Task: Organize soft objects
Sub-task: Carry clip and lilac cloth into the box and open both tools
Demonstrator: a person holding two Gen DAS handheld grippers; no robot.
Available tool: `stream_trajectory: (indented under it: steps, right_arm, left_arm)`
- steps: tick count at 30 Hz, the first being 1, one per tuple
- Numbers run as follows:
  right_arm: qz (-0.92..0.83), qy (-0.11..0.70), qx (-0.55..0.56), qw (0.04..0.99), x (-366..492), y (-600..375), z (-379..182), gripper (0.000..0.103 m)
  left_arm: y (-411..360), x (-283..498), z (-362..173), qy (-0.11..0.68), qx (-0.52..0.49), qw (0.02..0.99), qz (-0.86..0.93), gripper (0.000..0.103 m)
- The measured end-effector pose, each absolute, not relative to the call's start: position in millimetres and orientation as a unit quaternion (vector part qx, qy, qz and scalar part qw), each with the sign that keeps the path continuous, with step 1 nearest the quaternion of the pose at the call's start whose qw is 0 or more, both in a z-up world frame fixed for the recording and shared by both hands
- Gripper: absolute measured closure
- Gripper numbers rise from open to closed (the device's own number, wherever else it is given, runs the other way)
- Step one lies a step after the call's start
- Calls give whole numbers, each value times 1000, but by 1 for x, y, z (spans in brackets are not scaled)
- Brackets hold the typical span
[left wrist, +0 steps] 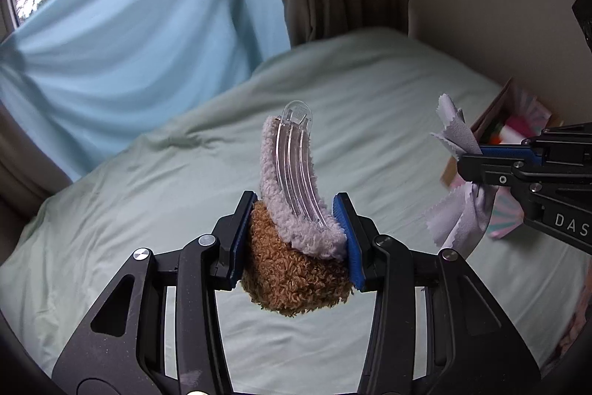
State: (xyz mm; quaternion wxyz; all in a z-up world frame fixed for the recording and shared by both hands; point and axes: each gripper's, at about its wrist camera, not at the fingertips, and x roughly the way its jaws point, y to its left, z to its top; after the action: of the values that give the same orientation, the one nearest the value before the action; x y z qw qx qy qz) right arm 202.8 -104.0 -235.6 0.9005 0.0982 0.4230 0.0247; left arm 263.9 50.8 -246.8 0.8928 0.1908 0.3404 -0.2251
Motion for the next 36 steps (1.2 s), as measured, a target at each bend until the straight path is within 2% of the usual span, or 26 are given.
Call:
stream_trajectory:
  steps: [11,18,26,36]
  right_arm:
    - [-18,375,105,921,155,-180,-143,93]
    - [-18,371,89,924,136,-256,-118,93]
    - [-16,401,78,912,142,-346,-136,93]
    - [-10,482,91,871,174,-435,-216,93]
  left_arm:
    - [-20,219,-165,309,176,900,-252,64]
    - [-85,205,-149,320,152,902,-248,64]
    - [-174,212,-177,365,125,891,-240,64]
    - [-259,235,-265,452,117,851,-241,64]
